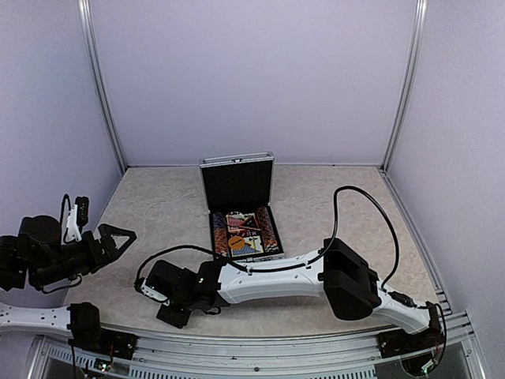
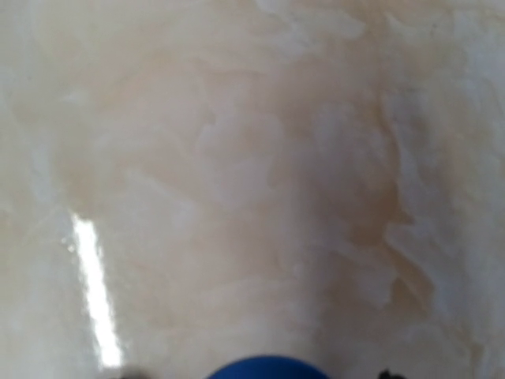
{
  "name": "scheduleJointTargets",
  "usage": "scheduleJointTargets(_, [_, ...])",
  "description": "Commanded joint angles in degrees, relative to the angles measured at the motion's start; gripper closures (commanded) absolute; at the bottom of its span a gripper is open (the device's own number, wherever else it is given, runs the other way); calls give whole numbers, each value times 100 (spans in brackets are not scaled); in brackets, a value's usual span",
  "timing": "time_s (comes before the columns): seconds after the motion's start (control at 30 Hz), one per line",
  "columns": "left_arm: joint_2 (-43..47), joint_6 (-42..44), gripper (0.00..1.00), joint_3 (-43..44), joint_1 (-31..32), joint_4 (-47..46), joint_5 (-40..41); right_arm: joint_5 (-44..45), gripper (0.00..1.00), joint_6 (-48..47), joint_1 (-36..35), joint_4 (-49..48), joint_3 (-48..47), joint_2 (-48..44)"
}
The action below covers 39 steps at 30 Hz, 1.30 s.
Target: Pack up texas hold em set
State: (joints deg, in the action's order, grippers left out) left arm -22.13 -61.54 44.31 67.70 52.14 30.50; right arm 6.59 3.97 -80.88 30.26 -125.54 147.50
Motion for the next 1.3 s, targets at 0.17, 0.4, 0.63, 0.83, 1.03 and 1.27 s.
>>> scheduleJointTargets(0.17, [581, 27, 1, 207, 13, 10, 92, 156, 33, 155, -33, 589, 667, -300])
scheduleJointTargets(0.4, [505, 72, 1, 208, 14, -45, 99, 85, 36, 23, -30, 527, 541, -146])
scheduleJointTargets(0.63, [543, 38, 1, 188, 9, 15, 88, -61, 36, -21, -29, 366, 508, -75])
scheduleJointTargets(0.83, [602, 10, 1, 139, 10, 22, 70, -149, 37, -47, -25, 393, 305, 62])
scheduleJointTargets(1.03, [631, 10, 1, 123, 9, 25, 79, -206, 37, -37, -26, 375, 310, 94])
scheduleJointTargets(1.27, [665, -6, 1, 100, 10, 50, 87, -243, 55, -45, -23, 383, 310, 100])
